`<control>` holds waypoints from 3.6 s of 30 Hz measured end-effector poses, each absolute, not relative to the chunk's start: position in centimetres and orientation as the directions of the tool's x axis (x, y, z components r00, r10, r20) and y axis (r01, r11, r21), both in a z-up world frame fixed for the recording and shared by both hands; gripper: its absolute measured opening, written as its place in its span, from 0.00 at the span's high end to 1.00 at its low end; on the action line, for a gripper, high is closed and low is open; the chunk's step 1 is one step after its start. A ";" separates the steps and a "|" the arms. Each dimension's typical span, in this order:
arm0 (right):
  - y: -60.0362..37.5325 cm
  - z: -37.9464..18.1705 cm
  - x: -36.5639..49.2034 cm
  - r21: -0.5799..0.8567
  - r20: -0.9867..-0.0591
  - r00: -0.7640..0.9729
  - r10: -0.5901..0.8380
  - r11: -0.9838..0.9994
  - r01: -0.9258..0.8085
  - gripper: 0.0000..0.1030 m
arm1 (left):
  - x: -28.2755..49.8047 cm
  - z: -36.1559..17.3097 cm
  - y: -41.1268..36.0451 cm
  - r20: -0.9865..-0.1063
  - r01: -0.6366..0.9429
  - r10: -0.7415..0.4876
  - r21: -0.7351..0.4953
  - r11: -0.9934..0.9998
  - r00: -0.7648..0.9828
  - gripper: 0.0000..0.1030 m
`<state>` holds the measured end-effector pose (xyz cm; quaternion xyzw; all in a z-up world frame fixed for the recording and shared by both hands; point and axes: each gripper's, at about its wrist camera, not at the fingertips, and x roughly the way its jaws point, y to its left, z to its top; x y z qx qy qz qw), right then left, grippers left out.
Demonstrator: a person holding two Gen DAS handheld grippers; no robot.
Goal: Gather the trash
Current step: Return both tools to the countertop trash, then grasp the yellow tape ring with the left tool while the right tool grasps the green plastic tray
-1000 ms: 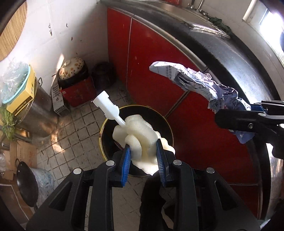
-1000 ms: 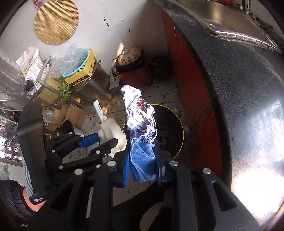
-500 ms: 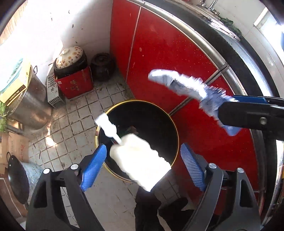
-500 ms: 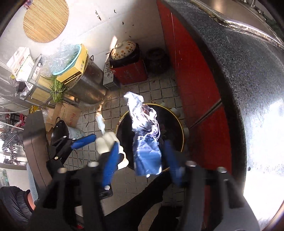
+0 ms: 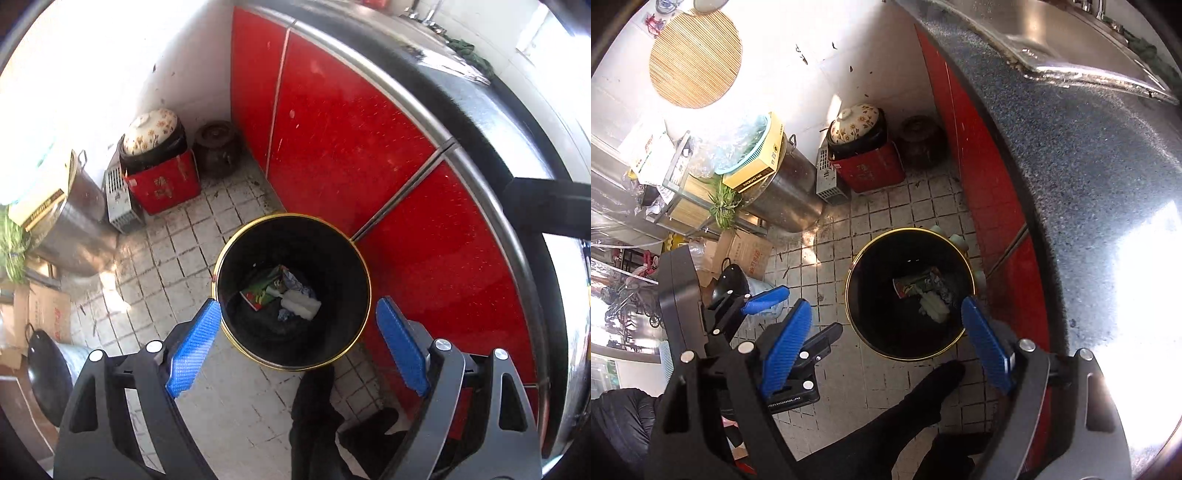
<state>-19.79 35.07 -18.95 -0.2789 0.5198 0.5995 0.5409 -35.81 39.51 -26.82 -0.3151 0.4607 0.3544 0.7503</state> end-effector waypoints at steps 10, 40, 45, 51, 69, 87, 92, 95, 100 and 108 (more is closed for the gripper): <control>22.9 -7.1 -10.0 0.242 -0.823 -0.009 0.568 0.336 -0.910 0.09 | -26.7 -15.0 34.3 -0.845 -0.641 0.301 -0.063 0.765 0.442 0.06; -21.2 -1.4 1.9 0.144 -0.769 0.583 0.261 0.960 -0.240 0.09 | -0.3 -5.8 0.9 -0.793 0.192 -0.191 -0.096 0.977 0.579 0.06; -21.1 -1.9 3.4 0.146 -0.773 0.572 0.276 0.953 -0.264 0.09 | 0.9 -6.7 0.4 -0.805 0.182 -0.172 -0.081 0.980 0.567 0.06; -20.4 -4.3 6.7 0.141 -0.800 0.532 0.278 0.948 -0.284 0.09 | 3.3 -9.2 -0.5 -0.817 0.181 -0.156 -0.064 0.981 0.555 0.06; -17.0 -18.1 20.1 0.121 -0.937 0.274 0.215 0.939 -0.323 0.17 | 13.9 -20.3 -2.3 -0.865 0.193 -0.127 -0.035 0.981 0.485 0.07; -16.4 -18.7 21.4 0.114 -0.944 0.259 0.205 0.939 -0.326 0.61 | 15.7 -20.3 -3.3 -0.866 0.229 -0.117 -0.003 0.973 0.487 0.47; -17.2 -16.2 20.3 0.132 -0.923 0.308 0.230 0.942 -0.308 0.61 | 14.4 -18.0 -2.7 -0.858 0.209 -0.104 0.005 0.978 0.504 0.47; -17.2 -14.1 19.3 0.138 -0.905 0.346 0.249 0.939 -0.315 0.61 | 13.1 -15.9 -2.5 -0.850 0.193 -0.088 0.016 0.981 0.520 0.47; -17.0 -11.3 16.4 0.133 -0.885 0.380 0.268 0.929 -0.344 0.61 | 10.1 -12.6 -1.4 -0.840 0.151 -0.092 -0.012 0.989 0.535 0.47; -17.1 -10.3 11.2 0.121 -0.882 0.382 0.278 0.915 -0.385 0.61 | 5.2 -11.2 -0.5 -0.837 0.117 -0.081 -0.020 0.993 0.541 0.47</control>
